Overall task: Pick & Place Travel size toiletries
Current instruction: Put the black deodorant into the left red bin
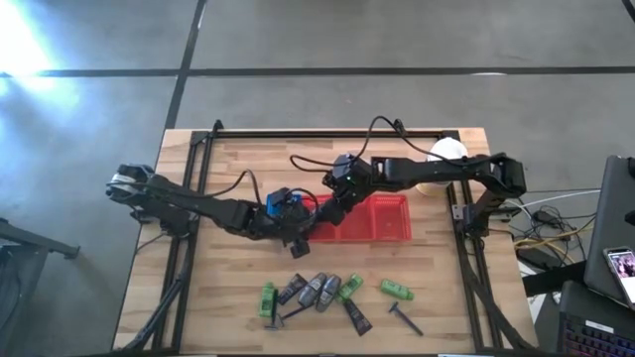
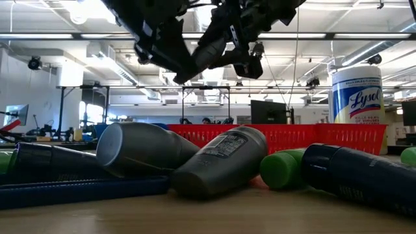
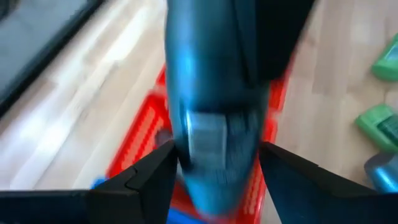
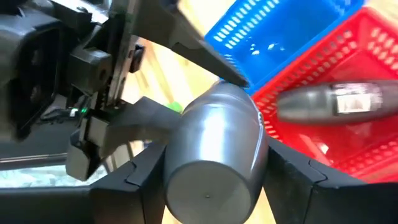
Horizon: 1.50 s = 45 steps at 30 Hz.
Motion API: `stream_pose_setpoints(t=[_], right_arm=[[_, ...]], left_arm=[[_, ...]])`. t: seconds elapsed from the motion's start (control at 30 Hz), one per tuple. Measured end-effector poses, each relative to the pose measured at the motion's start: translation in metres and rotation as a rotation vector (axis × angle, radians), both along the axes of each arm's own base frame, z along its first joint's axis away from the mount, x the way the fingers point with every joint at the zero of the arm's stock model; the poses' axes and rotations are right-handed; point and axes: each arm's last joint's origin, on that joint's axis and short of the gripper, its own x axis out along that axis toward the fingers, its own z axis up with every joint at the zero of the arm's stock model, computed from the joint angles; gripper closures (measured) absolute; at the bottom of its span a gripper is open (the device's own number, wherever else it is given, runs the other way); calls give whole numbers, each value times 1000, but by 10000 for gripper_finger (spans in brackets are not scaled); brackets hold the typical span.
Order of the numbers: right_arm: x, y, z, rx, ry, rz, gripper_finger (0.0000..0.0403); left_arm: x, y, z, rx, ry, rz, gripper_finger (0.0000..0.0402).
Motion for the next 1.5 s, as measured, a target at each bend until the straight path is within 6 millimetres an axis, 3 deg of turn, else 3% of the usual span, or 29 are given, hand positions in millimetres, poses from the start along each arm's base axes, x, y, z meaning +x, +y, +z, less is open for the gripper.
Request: stream_pose_setpoints(t=[0.17,0.33,0.5,0.73,0.97,1.33,1.5], right_arm=[[-7,-12,-6,-29,66,-8,205],[-7,-25,-22,-56,149,3,205],[5,-28,-48,-41,241,71,204],[22,-33,-54,-122,396,169,195],[42,-37,-53,-162,444,269,188],[51,-39,-33,-138,390,382,114],[53,-49,-27,-426,488,244,102]], left_arm=[[-16,-8,-7,-121,75,108,169],[-33,-28,-3,-146,61,173,169],[-43,-45,1,-174,-7,214,168],[-45,-49,0,-206,-24,244,168],[-45,-48,1,-164,-47,268,168],[-47,-46,-3,-135,-46,283,168],[-47,-45,-5,-127,-43,288,168]])
